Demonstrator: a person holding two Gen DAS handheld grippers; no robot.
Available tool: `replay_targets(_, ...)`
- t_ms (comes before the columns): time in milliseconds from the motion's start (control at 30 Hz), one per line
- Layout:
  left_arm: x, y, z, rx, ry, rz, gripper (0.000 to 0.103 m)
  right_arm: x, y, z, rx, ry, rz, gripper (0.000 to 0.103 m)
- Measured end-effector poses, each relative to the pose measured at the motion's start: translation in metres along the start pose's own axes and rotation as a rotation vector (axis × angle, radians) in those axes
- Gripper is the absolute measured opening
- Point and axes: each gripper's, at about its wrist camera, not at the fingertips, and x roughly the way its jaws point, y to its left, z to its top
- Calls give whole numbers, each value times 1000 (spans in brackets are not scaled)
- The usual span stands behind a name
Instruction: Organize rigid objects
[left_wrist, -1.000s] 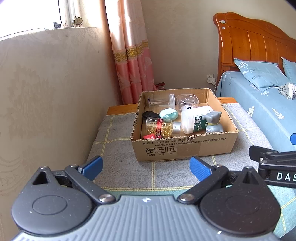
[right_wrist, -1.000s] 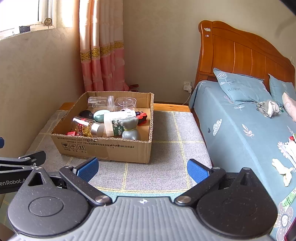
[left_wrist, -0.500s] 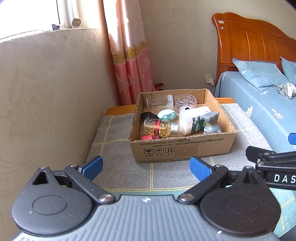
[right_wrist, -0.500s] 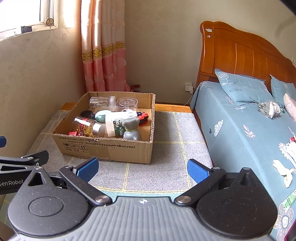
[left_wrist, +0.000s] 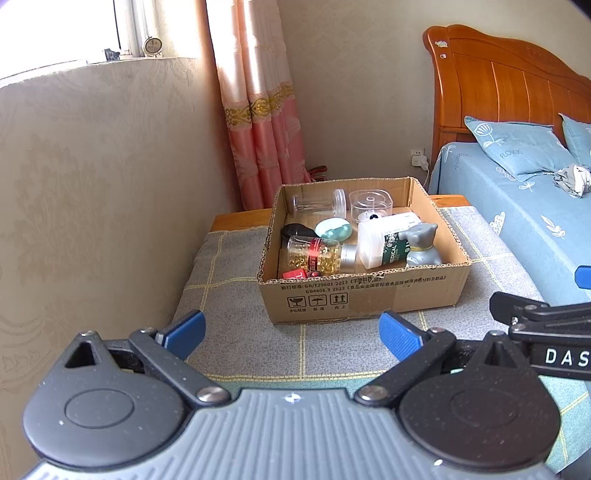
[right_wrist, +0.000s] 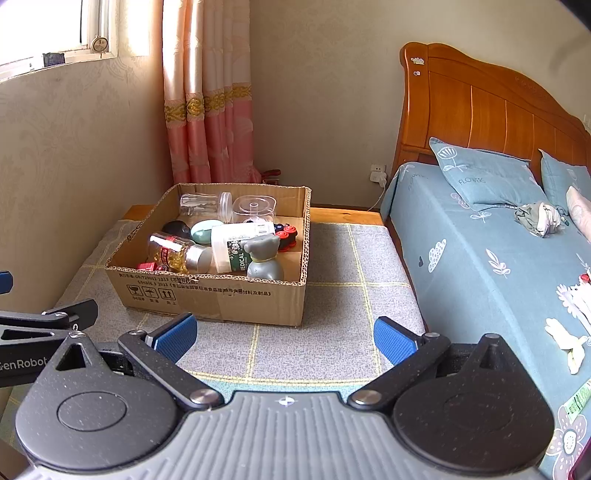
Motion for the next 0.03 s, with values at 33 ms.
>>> replay_targets(33, 0, 0, 0, 1, 0, 1, 100, 0, 0, 0, -1, -1, 1, 103)
